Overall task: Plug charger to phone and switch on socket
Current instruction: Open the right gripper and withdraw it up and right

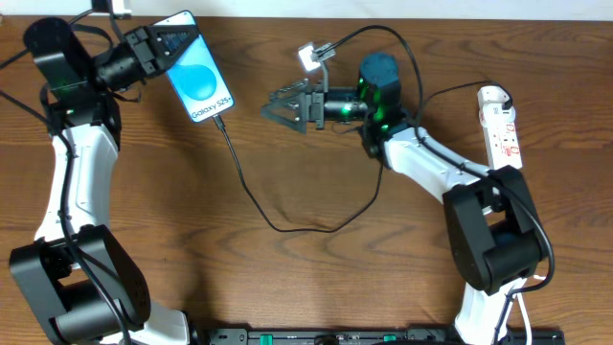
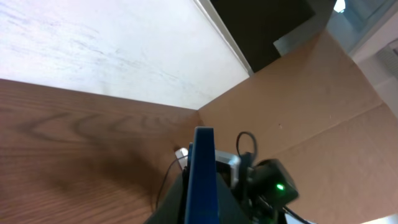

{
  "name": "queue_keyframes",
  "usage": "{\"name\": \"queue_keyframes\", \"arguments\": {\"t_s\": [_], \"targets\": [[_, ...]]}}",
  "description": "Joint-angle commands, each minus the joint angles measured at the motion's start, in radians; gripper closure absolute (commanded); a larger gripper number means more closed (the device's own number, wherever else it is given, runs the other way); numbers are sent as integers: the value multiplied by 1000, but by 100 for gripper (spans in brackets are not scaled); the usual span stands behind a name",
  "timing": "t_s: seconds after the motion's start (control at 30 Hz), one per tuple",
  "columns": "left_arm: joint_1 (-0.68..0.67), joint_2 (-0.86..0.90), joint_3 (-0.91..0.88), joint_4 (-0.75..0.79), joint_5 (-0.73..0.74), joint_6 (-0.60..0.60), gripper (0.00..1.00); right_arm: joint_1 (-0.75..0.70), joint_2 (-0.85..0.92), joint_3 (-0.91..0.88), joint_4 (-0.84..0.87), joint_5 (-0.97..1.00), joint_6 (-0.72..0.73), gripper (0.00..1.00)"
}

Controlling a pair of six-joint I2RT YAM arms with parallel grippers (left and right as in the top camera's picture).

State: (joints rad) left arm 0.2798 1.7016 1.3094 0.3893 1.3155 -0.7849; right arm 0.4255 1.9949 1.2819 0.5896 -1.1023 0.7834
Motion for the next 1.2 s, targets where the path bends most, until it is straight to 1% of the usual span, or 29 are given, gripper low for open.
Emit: {"name": "queue_keyframes", "arguments": {"t_s": [0.0,0.1,0.33,0.63,0.87,1.07,1.17], "targets": [[0,-30,18,5,38,2,93,-16,-3,14,-98,27,-109,1],[0,-30,18,5,38,2,93,-22,-3,14,-222,77,-181,1],[0,-30,18,-18,38,3,93,-21,-3,14,-447,213,-327,1],[0,-29,18,-18,38,3,93,-28,-28,14,-650,429,-415,1],[0,-29,18,-42,38,8,93,-36,-153,14,-824,666,-475,1],[0,-29,16,-73,38,44,92,-36,-278,14,-951,854,-502,1],[0,-29,16,-120,37,90,93,-35,-322,14,-988,917,-500,1]]}}
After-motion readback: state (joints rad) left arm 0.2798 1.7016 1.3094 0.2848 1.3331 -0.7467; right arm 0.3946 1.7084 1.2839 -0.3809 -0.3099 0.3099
